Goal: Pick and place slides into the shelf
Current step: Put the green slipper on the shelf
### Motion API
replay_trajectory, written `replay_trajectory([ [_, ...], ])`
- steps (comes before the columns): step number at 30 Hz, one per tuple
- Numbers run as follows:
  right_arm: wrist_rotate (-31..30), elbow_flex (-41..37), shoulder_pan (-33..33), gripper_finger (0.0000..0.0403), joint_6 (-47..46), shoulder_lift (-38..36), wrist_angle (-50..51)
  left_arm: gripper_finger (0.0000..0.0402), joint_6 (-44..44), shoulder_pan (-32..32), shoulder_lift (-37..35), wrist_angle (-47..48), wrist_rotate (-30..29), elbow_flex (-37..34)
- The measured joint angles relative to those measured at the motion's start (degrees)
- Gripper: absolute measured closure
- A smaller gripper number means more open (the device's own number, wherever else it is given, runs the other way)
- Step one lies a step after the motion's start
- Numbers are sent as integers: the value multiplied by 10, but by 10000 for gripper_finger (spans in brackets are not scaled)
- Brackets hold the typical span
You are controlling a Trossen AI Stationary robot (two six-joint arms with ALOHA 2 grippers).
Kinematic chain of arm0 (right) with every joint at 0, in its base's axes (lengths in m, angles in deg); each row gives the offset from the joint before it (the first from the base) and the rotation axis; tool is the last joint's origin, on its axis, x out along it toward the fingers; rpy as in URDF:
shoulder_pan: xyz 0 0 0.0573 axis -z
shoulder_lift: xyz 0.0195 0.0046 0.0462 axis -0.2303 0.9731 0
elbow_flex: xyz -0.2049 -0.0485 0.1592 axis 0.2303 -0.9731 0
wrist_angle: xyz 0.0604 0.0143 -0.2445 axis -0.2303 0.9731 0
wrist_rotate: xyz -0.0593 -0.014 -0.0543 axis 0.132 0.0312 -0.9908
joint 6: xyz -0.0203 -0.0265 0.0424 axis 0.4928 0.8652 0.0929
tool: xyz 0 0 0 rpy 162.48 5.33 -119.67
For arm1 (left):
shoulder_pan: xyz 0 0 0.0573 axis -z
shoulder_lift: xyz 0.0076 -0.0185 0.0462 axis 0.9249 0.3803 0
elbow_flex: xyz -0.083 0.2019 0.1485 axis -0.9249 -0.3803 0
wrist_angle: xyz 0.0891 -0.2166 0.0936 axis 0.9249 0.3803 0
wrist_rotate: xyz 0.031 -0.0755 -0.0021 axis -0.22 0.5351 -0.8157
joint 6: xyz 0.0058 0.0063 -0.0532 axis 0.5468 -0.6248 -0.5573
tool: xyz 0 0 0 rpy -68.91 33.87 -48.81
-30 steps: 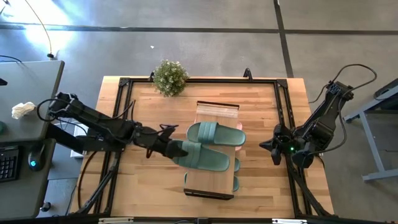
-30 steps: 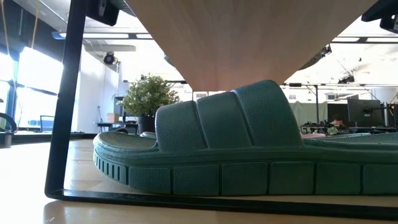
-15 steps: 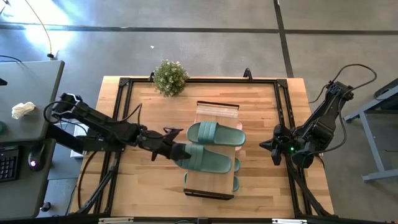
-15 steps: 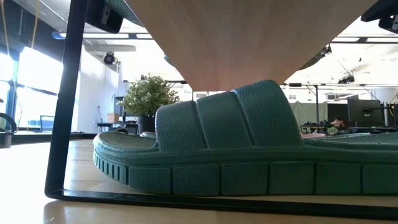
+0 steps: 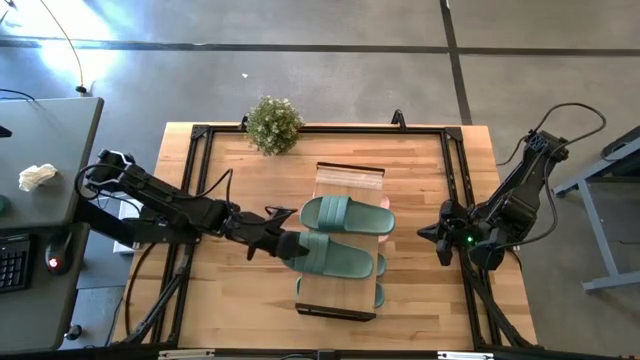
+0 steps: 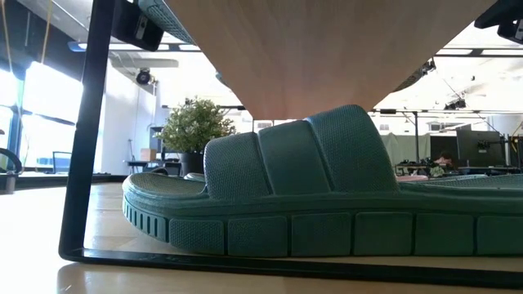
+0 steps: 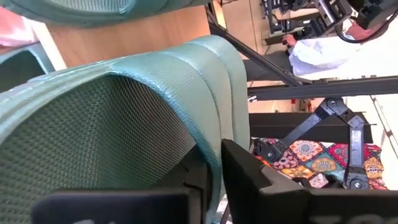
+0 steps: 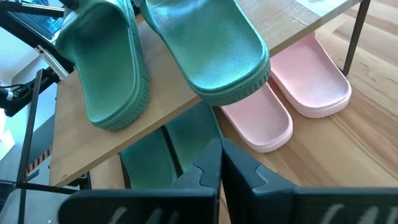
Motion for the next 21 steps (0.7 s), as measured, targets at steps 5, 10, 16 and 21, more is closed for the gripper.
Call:
replay_trajectory([
  [5,0,0,0,403,0,0,0,325,34,0,0,0,-7,0],
  [10,0,0,0,403,0,0,0,257,46,0,0,1,-9,0],
  [16,1,0,0,403,0,0,0,188,47,0,0,4,1,0],
  [21,2,0,0,403,0,0,0,153,51,0,0,5,4,0],
])
